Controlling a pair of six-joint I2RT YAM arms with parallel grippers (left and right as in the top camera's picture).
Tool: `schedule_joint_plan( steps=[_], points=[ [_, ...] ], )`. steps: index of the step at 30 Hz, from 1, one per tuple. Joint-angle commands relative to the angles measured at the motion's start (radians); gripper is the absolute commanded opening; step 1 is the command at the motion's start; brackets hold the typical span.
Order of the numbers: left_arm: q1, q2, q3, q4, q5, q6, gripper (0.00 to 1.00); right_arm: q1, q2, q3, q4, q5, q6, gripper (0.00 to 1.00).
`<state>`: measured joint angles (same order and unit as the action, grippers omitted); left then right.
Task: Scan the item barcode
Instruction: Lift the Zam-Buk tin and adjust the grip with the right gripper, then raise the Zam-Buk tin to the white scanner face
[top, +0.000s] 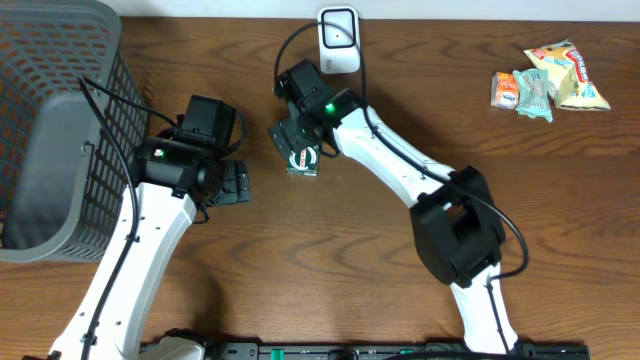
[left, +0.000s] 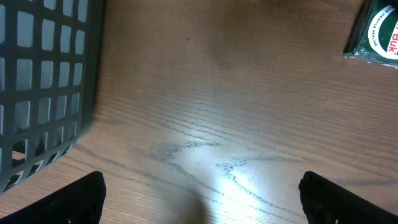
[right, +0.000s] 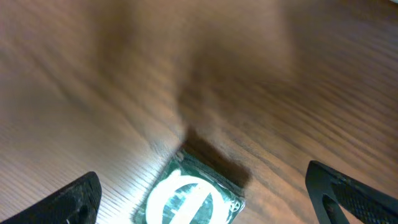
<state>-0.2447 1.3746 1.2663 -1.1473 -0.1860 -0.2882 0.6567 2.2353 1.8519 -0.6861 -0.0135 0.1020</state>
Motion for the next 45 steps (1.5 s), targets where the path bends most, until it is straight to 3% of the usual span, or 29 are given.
schedule_joint_plan(
  steps=[1,7,12,17,23,26,29,30,38,41,45],
  points=[
    [0.003,0.004,0.000,-0.003,-0.010,-0.002,0.98,0.005,0.062,-0.001,-0.060,-0.072,-0.423,0.99],
    [0.003,0.004,0.000,-0.003,-0.010,-0.002,0.98,0.005,0.082,-0.001,-0.135,-0.069,-0.641,0.99],
    [0.003,0.004,0.000,-0.003,-0.010,-0.002,0.98,0.004,0.082,-0.001,-0.129,-0.093,-0.665,0.99],
    [0.003,0.004,0.000,-0.003,-0.010,-0.002,0.98,-0.003,0.090,-0.001,-0.118,-0.255,-0.719,0.98],
    [0.003,0.004,0.000,-0.003,-0.010,-0.002,0.98,-0.010,0.130,-0.001,-0.122,-0.284,-0.717,0.91],
    [0.003,0.004,0.000,-0.003,-0.010,-0.002,0.98,-0.010,0.131,-0.001,-0.149,-0.262,-0.717,0.81],
    [0.003,0.004,0.000,-0.004,-0.010,-0.002,0.98,-0.010,0.131,-0.001,-0.180,-0.241,-0.715,0.80],
    [0.003,0.004,0.000,-0.003,-0.010,-0.002,0.97,-0.010,0.131,-0.001,-0.189,-0.230,-0.696,0.74],
    [0.003,0.004,0.000,-0.003,-0.010,-0.002,0.98,-0.006,0.123,-0.001,-0.274,-0.183,-0.480,0.60],
    [0.003,0.004,0.000,-0.003,-0.009,-0.002,0.98,-0.003,0.114,0.000,-0.305,-0.160,-0.322,0.37],
    [0.003,0.004,0.000,-0.003,-0.010,-0.002,0.98,-0.001,0.095,0.000,-0.355,-0.160,-0.151,0.43]
  ],
)
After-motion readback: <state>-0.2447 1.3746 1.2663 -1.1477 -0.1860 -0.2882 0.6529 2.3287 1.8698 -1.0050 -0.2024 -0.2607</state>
